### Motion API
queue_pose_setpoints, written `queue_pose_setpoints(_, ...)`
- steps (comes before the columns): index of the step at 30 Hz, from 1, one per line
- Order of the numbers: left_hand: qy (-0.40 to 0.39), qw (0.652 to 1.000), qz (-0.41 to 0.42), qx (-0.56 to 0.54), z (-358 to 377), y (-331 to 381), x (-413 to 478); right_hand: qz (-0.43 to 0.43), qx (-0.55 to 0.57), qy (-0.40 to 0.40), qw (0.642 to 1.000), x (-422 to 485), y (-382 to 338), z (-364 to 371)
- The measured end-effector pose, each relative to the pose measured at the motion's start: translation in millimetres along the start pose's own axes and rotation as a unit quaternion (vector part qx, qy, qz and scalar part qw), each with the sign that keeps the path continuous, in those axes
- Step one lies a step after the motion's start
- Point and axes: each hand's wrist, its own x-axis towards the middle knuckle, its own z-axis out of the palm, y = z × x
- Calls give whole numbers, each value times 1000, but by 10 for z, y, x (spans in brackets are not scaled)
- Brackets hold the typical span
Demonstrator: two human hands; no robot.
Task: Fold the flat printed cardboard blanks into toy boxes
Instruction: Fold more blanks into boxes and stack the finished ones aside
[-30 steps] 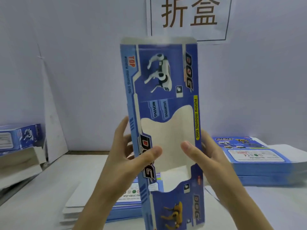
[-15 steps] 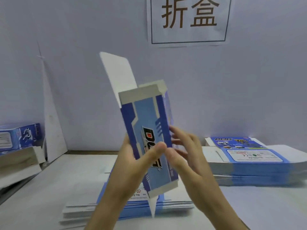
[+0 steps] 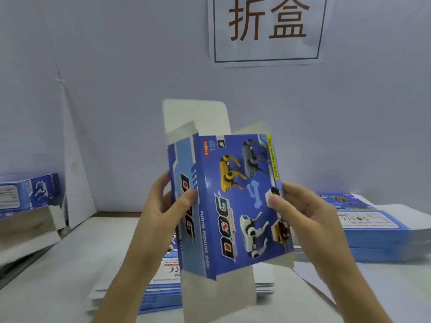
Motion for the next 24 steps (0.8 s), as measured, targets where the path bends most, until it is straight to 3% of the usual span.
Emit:
queue_pose_setpoints(4, -37, 999, -11, 4, 119, -16, -31, -32, -27, -3, 999, -22, 15, 59)
queue_pose_setpoints(8, -66, 992, 86, 66, 68, -21, -57, -54, -16, -5, 998, -2, 16, 82)
queue_pose_setpoints(12, -132, 958, 183, 176, -8, -4, -75, -17, 119, -32, 992, 24, -36, 36)
queue_pose_setpoints(18, -187, 937, 181, 232, 20, -6, -67, 55, 313, -82, 945, 7, -87, -1)
queue_pose_setpoints(19, -176, 935, 178, 251, 33, -16, -62, 63, 348, -86, 931, 7, -81, -13)
queue_pose_setpoints(22, -22, 955, 125, 267, 191, -27, -10, 73, 372, -71, 923, 10, -66, -44)
queue_pose_setpoints(24, -21, 948, 114, 296, 227, -49, -6, 87, 363, -69, 925, 6, -68, -44)
